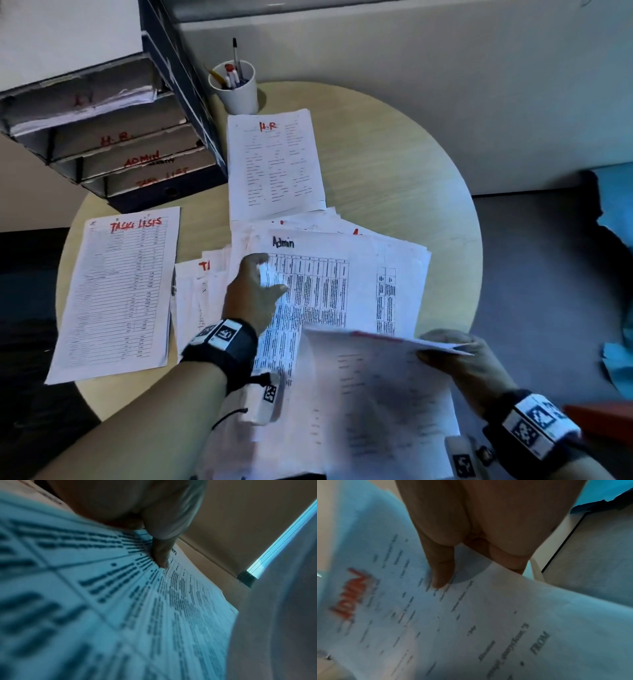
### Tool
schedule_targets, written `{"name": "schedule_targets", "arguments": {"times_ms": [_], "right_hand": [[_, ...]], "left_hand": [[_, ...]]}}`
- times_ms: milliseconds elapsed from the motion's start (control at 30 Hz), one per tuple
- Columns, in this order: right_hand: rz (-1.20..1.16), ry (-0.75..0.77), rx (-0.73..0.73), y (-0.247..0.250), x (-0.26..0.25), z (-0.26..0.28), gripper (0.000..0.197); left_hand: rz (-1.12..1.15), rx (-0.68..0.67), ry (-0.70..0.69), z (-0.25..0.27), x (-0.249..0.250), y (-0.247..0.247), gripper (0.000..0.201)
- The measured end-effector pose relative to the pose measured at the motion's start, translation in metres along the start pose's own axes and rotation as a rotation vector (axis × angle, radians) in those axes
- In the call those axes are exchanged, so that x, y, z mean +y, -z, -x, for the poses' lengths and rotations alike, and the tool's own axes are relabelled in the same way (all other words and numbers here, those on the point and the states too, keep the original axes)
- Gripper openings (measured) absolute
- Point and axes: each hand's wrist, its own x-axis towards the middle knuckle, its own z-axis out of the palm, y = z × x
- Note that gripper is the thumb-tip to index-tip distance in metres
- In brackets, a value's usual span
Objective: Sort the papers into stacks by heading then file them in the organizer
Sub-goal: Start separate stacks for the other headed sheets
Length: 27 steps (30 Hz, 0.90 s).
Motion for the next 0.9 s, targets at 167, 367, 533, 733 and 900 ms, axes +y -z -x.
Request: {"name": "schedule_targets", "arguments": {"times_ms": [167, 367, 533, 733, 900], "right_hand": [[-0.08, 0.005, -0.079, -0.006, -0.003, -0.008, 0.014], [0.017, -0.13, -0.124, -0.038, 0.001, -0.034, 0.02], [-0.202, -0.116, 0.025, -0.039, -0.004, -0.026, 0.06], [-0.132, -0.144, 0.194, -0.048, -0.022, -0.031, 0.011], [-0.075, -0.151, 0.241, -0.054, -0.016, -0.052, 0.04]], "left_hand": [[0.185, -0.07, -0.087, 0.02, -0.011, 0.041, 0.05], [0.145, -0.179, -0.408, 0.075, 0.003, 0.043, 0.041], [0.319, -0.222, -0.383, 0.099, -0.003, 0.008, 0.022], [0.554, -0.331, 0.025, 0.067, -0.002, -0.006, 0.066], [0.303, -0.218, 0.063, 0.035, 0.006, -0.021, 0.019]]}}
